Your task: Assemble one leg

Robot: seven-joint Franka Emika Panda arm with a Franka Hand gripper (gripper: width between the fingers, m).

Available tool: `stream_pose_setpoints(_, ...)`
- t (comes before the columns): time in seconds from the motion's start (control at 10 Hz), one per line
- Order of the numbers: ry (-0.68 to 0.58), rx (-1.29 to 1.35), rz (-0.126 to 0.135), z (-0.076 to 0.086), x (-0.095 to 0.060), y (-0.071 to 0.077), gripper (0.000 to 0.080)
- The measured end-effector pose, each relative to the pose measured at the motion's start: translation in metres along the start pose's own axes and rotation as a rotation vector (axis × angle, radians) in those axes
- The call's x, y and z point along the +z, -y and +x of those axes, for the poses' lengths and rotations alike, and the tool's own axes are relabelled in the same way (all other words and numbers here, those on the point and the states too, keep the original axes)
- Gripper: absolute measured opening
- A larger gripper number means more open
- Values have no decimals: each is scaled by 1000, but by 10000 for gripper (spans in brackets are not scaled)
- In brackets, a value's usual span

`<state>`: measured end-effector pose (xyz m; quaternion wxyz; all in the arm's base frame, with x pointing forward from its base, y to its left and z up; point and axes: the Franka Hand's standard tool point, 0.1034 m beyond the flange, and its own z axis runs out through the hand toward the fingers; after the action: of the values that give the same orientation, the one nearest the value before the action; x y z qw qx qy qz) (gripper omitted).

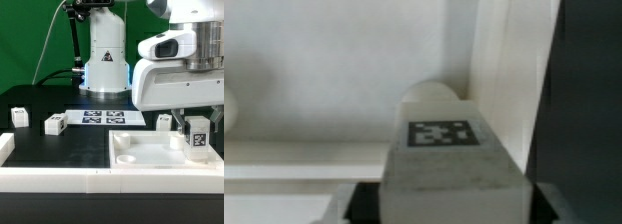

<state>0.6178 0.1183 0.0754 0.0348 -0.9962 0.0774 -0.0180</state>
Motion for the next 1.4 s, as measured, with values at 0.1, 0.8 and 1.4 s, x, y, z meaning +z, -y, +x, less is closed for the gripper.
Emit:
stream_pose_setpoints(0.1, -9, 117, -2, 1, 0, 0, 289)
stream_pose_setpoints(0.8, -40, 876, 51, 5, 1, -3, 291)
stream_pose_setpoints(1.4, -16, 1055, 65, 5, 2, -3, 400)
